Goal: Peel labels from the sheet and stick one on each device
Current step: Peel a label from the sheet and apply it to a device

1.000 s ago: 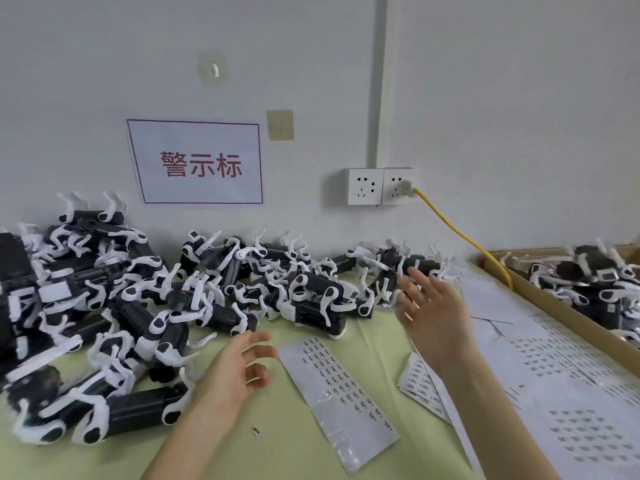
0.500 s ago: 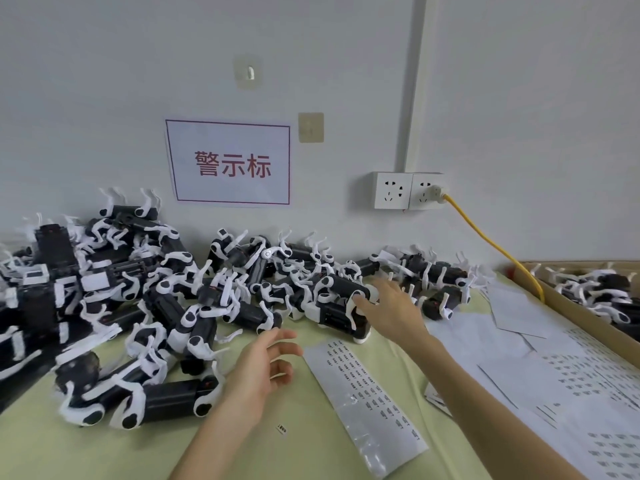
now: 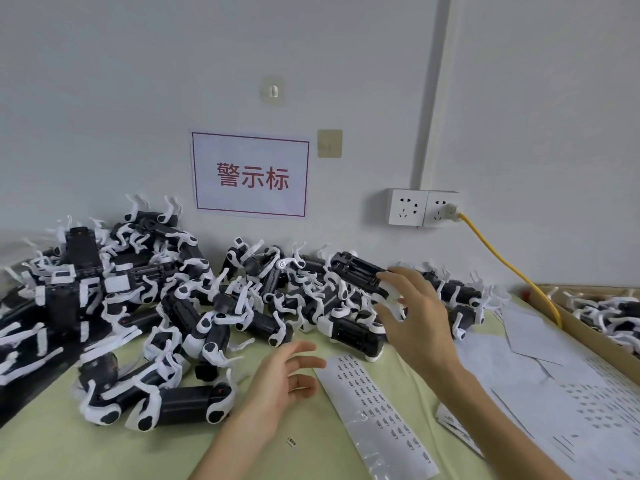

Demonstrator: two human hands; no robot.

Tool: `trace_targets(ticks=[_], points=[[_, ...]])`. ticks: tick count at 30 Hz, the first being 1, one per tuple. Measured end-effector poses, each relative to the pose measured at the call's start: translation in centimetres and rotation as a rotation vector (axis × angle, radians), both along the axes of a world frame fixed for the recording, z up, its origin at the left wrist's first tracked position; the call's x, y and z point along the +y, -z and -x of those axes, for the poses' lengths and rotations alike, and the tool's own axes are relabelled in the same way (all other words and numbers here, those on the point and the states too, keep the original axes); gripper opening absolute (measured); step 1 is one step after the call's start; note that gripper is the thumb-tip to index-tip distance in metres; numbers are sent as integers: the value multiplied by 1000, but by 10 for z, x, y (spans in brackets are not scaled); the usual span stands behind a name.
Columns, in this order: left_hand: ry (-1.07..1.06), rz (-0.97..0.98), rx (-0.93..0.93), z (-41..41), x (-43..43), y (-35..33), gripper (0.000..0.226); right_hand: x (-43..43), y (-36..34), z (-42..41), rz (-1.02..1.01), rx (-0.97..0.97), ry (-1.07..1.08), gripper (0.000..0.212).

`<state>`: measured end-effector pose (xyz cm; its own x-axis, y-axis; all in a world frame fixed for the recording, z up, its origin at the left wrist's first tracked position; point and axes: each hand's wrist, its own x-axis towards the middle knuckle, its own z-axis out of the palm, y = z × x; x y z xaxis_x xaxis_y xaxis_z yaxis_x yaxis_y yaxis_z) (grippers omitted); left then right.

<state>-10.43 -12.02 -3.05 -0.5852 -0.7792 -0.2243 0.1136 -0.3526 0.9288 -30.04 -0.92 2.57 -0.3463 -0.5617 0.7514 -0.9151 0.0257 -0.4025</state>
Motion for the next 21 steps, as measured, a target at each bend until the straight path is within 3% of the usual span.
trace_targets(ticks=[4,7,12,16,21], points=[[77,-106,215,-1,0,-1,51,19,8,-23,215,-65,-158,47],[103,-67,338,-1,0,-6,61,28,28,-40,235,-8,-198,45],[-104,100,262,1,5,-6,65,27,46,-62,169,2,-216,43],[-7,-22,360,-5,2,-8,74,28,48,-68,124,-21,-213,50],[238,118,307,-13,6,-10,69,30,52,-62,-6,-96,-164,57]])
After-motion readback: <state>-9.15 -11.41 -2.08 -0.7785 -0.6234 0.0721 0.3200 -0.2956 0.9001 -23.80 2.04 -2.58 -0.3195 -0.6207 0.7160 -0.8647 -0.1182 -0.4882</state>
